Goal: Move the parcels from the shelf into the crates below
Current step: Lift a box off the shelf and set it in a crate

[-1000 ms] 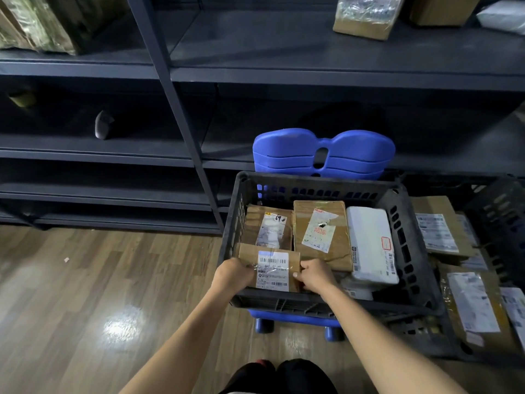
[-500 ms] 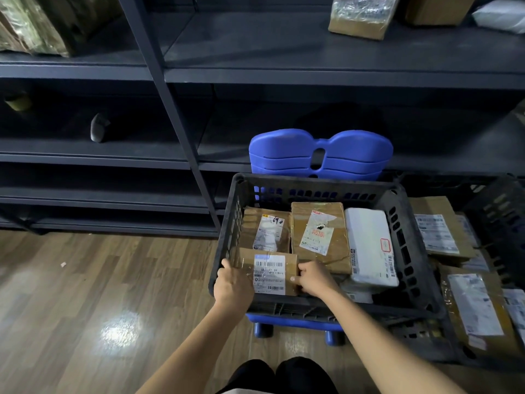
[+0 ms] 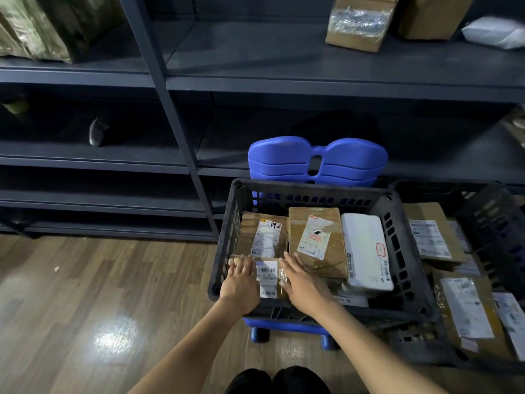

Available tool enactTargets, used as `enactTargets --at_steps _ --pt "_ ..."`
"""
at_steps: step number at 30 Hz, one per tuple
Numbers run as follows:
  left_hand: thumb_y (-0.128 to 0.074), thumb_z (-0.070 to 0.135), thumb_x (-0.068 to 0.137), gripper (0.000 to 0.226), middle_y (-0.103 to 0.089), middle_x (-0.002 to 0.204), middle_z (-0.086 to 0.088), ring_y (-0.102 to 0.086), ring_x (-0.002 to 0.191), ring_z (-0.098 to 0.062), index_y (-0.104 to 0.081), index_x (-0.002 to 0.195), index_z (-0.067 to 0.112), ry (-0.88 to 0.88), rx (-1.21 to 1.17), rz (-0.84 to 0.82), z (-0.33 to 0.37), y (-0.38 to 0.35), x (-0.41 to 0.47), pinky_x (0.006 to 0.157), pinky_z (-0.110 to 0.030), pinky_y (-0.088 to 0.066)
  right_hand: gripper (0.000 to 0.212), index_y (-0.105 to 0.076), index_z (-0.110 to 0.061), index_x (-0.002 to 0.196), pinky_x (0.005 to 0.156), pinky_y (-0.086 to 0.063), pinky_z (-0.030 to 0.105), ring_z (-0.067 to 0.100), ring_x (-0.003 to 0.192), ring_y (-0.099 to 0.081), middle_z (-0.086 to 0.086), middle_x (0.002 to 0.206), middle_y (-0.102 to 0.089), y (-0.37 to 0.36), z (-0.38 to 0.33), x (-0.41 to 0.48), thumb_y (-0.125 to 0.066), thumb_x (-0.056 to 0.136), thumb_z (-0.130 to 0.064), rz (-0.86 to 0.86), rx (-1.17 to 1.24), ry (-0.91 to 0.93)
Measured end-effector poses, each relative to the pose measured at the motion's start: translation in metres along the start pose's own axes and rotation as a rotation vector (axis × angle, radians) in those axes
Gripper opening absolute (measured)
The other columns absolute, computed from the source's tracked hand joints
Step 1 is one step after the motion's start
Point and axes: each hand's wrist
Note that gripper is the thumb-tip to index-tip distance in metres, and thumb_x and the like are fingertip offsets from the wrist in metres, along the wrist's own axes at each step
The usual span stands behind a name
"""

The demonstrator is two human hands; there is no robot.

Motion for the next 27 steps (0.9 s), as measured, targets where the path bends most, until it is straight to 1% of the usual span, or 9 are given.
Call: enactTargets --at_steps 1,3,4,8,14,16,20,24,27 --pt "-0.018 0.027 0.103 0.060 0.015 0.160 -0.014 0.013 0.148 -0.029 0.010 0.151 0.003 -0.007 -0.035 -0.030 0.000 0.000 0.001 0.122 -0.042 0.002 0.058 -0.006 -0.022 0.154 0.116 -0.024 0.032 0.016 0.147 0.011 -0.009 0.159 0.010 -0.002 -0.001 -0.001 -0.033 0.103 -0.031 -0.016 -0.016 0.033" --pt "-0.017 0.030 0.104 0.060 0.013 0.161 -0.012 0.011 0.149 -0.026 0.006 0.153 0.004 -0.015 -0.140 -0.058 -0.001 0.000 0.003 0.122 -0.040 0.000 0.056 -0.007 -0.017 0.153 0.115 0.003 0.028 0.016 0.147 0.012 -0.005 0.160 0.008 -0.007 0.000 -0.002 -0.028 0.104 -0.033 -0.045 -0.072 0.097" --pt "-0.018 0.031 0.104 0.061 0.013 0.161 -0.010 0.011 0.149 -0.025 0.006 0.153 0.005 -0.027 -0.184 -0.073 -0.003 0.000 0.004 0.121 -0.040 -0.002 0.056 -0.007 -0.015 0.153 0.114 0.008 0.027 0.016 0.147 0.012 -0.003 0.160 0.007 -0.009 0.002 -0.001 -0.026 0.104 -0.035 -0.061 -0.085 0.109" --pt "-0.025 0.035 0.102 0.066 0.018 0.160 -0.006 0.012 0.149 -0.020 0.007 0.153 0.009 -0.062 -0.259 -0.146 -0.007 0.004 0.010 0.122 -0.043 -0.011 0.059 -0.006 -0.011 0.153 0.119 0.006 0.031 0.015 0.146 0.016 0.001 0.159 0.012 -0.010 0.008 0.007 -0.023 0.104 -0.039 -0.169 -0.075 0.071" --pt "-0.027 0.039 0.102 0.068 0.020 0.160 -0.005 0.013 0.149 -0.022 0.007 0.154 0.011 -0.089 -0.242 -0.159 -0.007 0.007 0.011 0.120 -0.042 -0.001 0.060 -0.003 -0.009 0.153 0.117 0.004 0.035 0.019 0.145 0.020 0.003 0.158 0.016 -0.006 0.001 0.014 -0.025 0.104 -0.036 -0.264 -0.025 0.020" --pt "-0.027 0.039 0.102 0.068 0.020 0.160 -0.003 0.013 0.149 -0.021 0.006 0.154 0.013 -0.090 -0.268 -0.152 -0.007 0.007 0.011 0.120 -0.043 -0.002 0.059 -0.005 -0.009 0.153 0.118 0.004 0.035 0.019 0.145 0.019 0.003 0.158 0.015 -0.009 0.001 0.014 -0.027 0.104 -0.034 -0.247 -0.007 0.010" --pt "-0.027 0.041 0.101 0.068 0.014 0.162 -0.004 0.012 0.149 -0.019 0.004 0.154 0.012 -0.091 -0.311 -0.110 -0.011 -0.003 0.013 0.122 -0.043 -0.006 0.059 -0.007 -0.010 0.153 0.117 0.008 0.032 0.018 0.147 0.014 0.003 0.160 0.009 -0.013 0.007 0.017 -0.027 0.104 -0.035 -0.163 -0.087 0.046" --pt "-0.025 0.044 0.101 0.069 0.012 0.162 -0.004 0.011 0.149 -0.018 0.005 0.154 0.012 -0.087 -0.329 -0.092 -0.014 -0.007 0.009 0.122 -0.042 -0.010 0.060 0.000 -0.015 0.153 0.113 0.014 0.030 0.015 0.144 0.020 -0.003 0.157 0.017 -0.011 0.009 0.008 -0.022 0.103 -0.040 -0.105 -0.159 0.077" --pt "-0.025 0.047 0.101 0.070 0.012 0.162 -0.004 0.010 0.149 -0.020 0.004 0.154 0.012 -0.071 -0.329 -0.078 -0.015 -0.002 0.005 0.121 -0.041 -0.007 0.061 0.004 -0.016 0.153 0.114 0.013 0.031 0.015 0.144 0.022 -0.003 0.157 0.018 -0.005 0.005 0.002 -0.022 0.103 -0.041 -0.100 -0.168 0.055"
Point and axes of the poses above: each hand's wrist, its own x-axis towards the middle knuckle, its own y-axis out of the back of the hand, z = x × y
